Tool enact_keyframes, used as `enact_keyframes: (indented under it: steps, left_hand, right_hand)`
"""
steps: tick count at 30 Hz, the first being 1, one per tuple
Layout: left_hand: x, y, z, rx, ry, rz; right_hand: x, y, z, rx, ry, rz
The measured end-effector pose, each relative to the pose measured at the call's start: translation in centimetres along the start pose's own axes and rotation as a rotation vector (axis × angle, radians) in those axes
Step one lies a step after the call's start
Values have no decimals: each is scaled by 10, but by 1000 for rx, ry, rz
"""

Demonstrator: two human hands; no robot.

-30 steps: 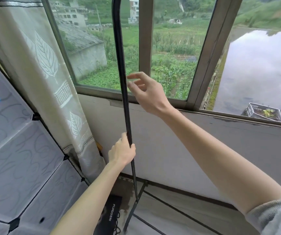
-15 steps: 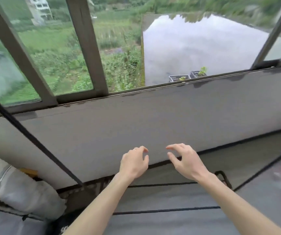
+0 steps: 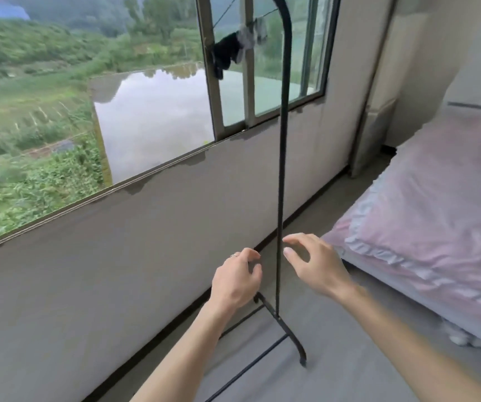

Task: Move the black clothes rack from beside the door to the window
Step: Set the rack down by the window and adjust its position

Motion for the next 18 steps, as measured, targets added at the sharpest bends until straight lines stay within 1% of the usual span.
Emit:
enact_keyframes:
  steps: [3,5,8,13,16,18]
  left_hand:
    - [-49,-48,-3,-8,-11,-56]
    - [-70,-83,-4,-37,3,-54]
    - [-83,-115,7,-122,15,-62]
    - [-102,-199,28,-332,138,-20]
    - [-107,-236,32,-389,202,-15]
    - [-109,-255,32,-420,227,-8]
  right_hand:
    - [-27,-20,49,-75,-3,-12]
    - [-43,-45,75,-91,-10,13]
    - [-42,-77,95,-121,-16,77]
    - [-34,-169,141,-130,-107,235]
    - [-22,-217,162,-98,-144,305]
    - [-15,-246,173,-64,-212,341]
Point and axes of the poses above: each hand's wrist, its own y-axis away from the middle knuckle, its own z-axis out of the back of the hand, x = y × z, the point moved 5 cm from there along -y, towards the middle knuckle, and after that the axes turned 14 degrees about x, right-handed, at the moved point
